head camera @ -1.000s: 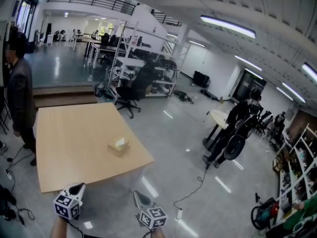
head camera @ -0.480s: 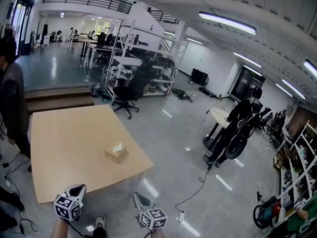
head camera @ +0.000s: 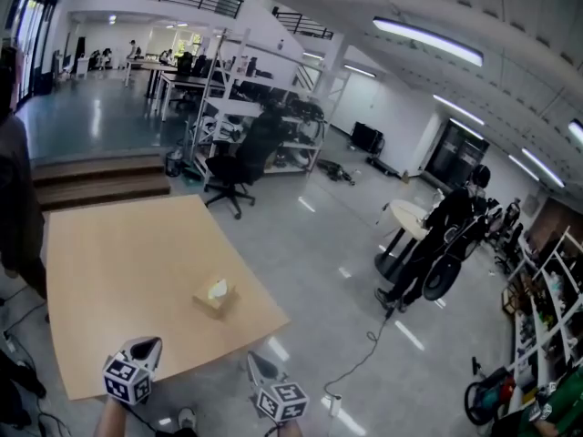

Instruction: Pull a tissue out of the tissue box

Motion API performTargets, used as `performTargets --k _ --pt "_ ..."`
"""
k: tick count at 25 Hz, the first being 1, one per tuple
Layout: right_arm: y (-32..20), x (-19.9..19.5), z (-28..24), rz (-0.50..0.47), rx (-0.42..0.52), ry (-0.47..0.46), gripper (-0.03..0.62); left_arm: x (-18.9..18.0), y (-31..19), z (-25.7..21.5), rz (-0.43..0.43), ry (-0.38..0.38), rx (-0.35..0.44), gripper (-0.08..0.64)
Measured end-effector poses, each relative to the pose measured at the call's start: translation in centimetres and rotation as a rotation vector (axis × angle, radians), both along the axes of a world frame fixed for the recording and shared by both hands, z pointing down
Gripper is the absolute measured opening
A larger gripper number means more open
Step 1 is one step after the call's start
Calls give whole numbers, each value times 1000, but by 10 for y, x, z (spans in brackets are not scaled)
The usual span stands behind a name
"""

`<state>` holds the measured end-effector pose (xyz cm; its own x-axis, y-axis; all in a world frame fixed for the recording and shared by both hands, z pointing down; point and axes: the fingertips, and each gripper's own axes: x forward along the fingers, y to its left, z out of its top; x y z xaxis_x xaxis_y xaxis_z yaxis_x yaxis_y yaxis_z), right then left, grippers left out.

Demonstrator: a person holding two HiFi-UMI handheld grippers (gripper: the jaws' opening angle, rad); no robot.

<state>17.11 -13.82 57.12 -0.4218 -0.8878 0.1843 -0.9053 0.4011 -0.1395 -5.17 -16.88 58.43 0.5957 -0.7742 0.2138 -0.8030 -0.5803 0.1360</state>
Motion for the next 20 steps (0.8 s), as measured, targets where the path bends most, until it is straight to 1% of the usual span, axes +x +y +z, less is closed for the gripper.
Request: performTargets --k 3,6,13,16,20 --pt "-20 -8 -1 -14 -9 10 11 -4 -19 4 1 -9 -16 8" --pt "-42 -15 -1 -22 -17 0 11 -10 -42 3 -5 7 -25 8" --pt "-85 -11 5 -7 -15 0 11 -11 -83 16 -1 26 -40 8" --pt "-105 -12 5 5 -23 4 11 -13 -105 13 2 36 -36 8" --pt "-127 -18 8 12 -21 16 11 -15 -128 10 21 20 -20 8"
